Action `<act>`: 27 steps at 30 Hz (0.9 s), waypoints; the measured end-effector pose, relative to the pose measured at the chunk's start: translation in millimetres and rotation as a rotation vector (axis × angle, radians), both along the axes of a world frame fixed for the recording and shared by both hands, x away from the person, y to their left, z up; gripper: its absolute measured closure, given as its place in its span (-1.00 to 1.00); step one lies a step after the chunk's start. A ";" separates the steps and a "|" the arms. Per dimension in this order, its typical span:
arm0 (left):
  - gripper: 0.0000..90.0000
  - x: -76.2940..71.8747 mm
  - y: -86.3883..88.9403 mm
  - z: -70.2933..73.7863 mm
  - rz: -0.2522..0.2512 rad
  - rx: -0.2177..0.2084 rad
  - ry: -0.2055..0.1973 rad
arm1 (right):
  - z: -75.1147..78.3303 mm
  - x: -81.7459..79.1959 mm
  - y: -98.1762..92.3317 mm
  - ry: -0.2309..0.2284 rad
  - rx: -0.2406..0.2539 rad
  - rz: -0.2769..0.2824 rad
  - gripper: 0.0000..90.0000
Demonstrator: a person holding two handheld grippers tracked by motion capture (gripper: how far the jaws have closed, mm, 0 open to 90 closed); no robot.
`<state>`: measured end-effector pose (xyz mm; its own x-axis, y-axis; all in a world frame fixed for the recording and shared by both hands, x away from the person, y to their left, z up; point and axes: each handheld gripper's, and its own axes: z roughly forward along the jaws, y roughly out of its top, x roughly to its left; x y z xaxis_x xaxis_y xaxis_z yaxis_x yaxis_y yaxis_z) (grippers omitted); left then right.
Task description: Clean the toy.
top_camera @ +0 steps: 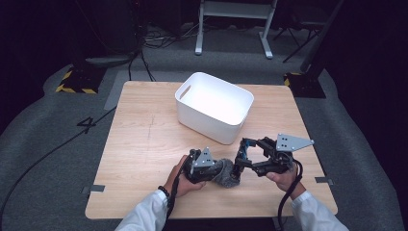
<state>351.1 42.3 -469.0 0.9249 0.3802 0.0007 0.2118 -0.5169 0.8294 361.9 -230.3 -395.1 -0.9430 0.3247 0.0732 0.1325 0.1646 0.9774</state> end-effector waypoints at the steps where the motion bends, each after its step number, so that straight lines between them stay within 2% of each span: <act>1: 0.64 -1.1 -0.3 -0.2 -0.007 0.004 0.002 | 0.0 0.9 -1.3 0.003 -0.001 -0.006 -0.41; 5: 0.64 -6.3 -3.0 -1.7 -0.049 0.020 0.005 | -0.6 4.1 -5.1 0.007 -0.010 -0.030 -0.41; 8: 0.64 -10.0 -5.8 -3.1 -0.109 0.044 0.008 | -0.5 5.8 -8.5 0.008 -0.016 -0.048 -0.41; 10: 0.64 -13.4 -8.3 -4.9 -0.153 0.044 0.004 | -0.1 7.7 -11.2 0.005 -0.015 -0.060 -0.41; 11: 0.64 -14.1 -9.2 -5.5 -0.158 0.043 0.000 | -0.2 8.8 -12.5 0.011 -0.013 -0.067 -0.41; 14: 0.64 -9.4 -9.1 -4.9 -0.094 0.006 0.001 | -2.1 11.7 -15.6 0.030 -0.002 -0.072 -0.41; 17: 0.64 -2.5 -0.4 3.7 -0.058 -0.079 0.000 | -2.1 11.0 -15.7 0.033 -0.006 -0.054 -0.41; 20: 0.64 -4.3 8.2 15.5 -0.054 -0.139 -0.041 | -2.8 8.7 -12.1 0.039 -0.039 -0.032 -0.41; 22: 0.64 -6.9 13.7 21.7 -0.068 -0.182 -0.053 | -5.5 7.7 -8.0 0.045 -0.064 -0.020 -0.41; 23: 0.64 -8.6 15.5 24.0 -0.081 -0.193 -0.056 | -7.0 7.3 -5.8 0.048 -0.079 -0.022 -0.41; 26: 0.64 -14.1 17.6 26.4 -0.127 -0.161 -0.071 | -9.4 7.0 -2.2 0.050 -0.094 -0.030 -0.41; 27: 0.64 -15.0 19.0 26.1 -0.141 -0.157 -0.063 | -8.9 6.7 -2.5 0.050 -0.094 -0.038 -0.41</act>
